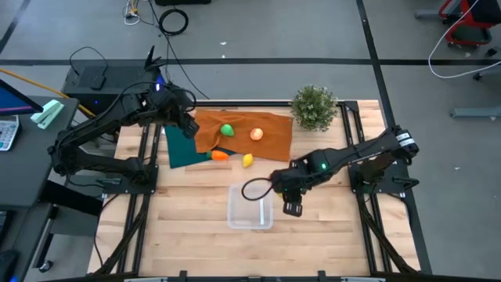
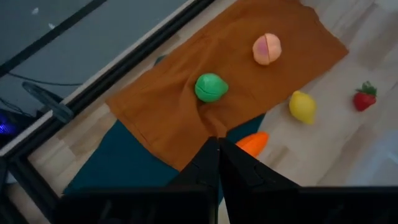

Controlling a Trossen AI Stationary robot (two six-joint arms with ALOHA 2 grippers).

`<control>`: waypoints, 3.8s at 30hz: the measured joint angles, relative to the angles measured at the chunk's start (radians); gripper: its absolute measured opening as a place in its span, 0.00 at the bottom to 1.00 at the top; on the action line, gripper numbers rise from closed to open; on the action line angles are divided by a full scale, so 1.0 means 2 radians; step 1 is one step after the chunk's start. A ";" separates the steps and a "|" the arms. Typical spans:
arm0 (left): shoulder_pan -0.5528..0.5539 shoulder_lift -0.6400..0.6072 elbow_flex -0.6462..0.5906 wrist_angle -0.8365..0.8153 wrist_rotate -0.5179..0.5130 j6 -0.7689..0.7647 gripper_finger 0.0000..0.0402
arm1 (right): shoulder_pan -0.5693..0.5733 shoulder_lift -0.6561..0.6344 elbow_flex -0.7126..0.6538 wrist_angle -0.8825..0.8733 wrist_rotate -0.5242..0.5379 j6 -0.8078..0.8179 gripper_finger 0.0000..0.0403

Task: Pick and placing Produce into tupperware
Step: Put the top yellow lemon into the transparent container

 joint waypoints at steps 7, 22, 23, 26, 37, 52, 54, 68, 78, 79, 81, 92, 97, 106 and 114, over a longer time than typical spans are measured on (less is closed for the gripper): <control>-0.015 0.000 0.000 -0.016 0.031 -0.039 0.06 | 0.055 0.000 0.000 -0.003 -0.006 0.038 0.40; -0.127 0.000 0.000 -0.020 0.033 -0.075 0.04 | 0.086 0.058 -0.001 0.045 -0.017 0.059 0.40; -0.132 0.000 0.000 -0.020 0.033 -0.077 0.05 | 0.083 0.062 -0.001 0.047 -0.021 0.056 0.40; -0.143 0.000 0.000 -0.020 0.030 -0.078 0.06 | 0.071 0.070 -0.001 0.054 -0.030 0.040 0.40; -0.155 0.000 0.000 -0.021 0.021 -0.061 0.04 | 0.005 0.079 0.017 0.112 -0.060 -0.015 0.40; -0.136 0.000 0.000 -0.048 -0.009 -0.008 0.08 | -0.031 0.237 0.203 -0.006 -0.059 -0.122 0.39; -0.127 0.000 0.000 -0.049 -0.009 -0.008 0.08 | -0.034 0.247 0.203 -0.011 -0.055 -0.122 0.39; -0.090 0.000 0.000 -0.053 -0.009 0.012 0.08 | -0.013 0.284 0.194 0.028 -0.045 -0.092 0.39; -0.086 0.000 0.000 -0.056 -0.009 0.012 0.08 | -0.011 0.307 0.193 0.055 -0.032 -0.077 0.39; -0.086 0.000 0.000 -0.057 -0.009 0.012 0.07 | -0.010 0.309 0.193 0.060 -0.031 -0.075 0.39; -0.086 0.000 0.000 -0.058 -0.009 0.012 0.07 | -0.010 0.316 0.193 0.059 -0.030 -0.074 0.39; -0.087 0.000 0.000 -0.060 -0.009 0.008 0.10 | -0.011 0.328 0.192 0.061 -0.020 -0.069 0.39; -0.087 0.000 0.000 -0.060 -0.009 0.008 0.09 | -0.009 0.328 0.192 0.061 -0.029 -0.070 0.39; -0.087 0.000 0.000 -0.060 -0.009 0.008 0.11 | -0.007 0.328 0.192 0.056 -0.029 -0.063 0.43; -0.087 0.000 0.000 -0.060 -0.009 -0.002 0.10 | -0.007 0.328 0.192 0.049 -0.028 -0.051 0.48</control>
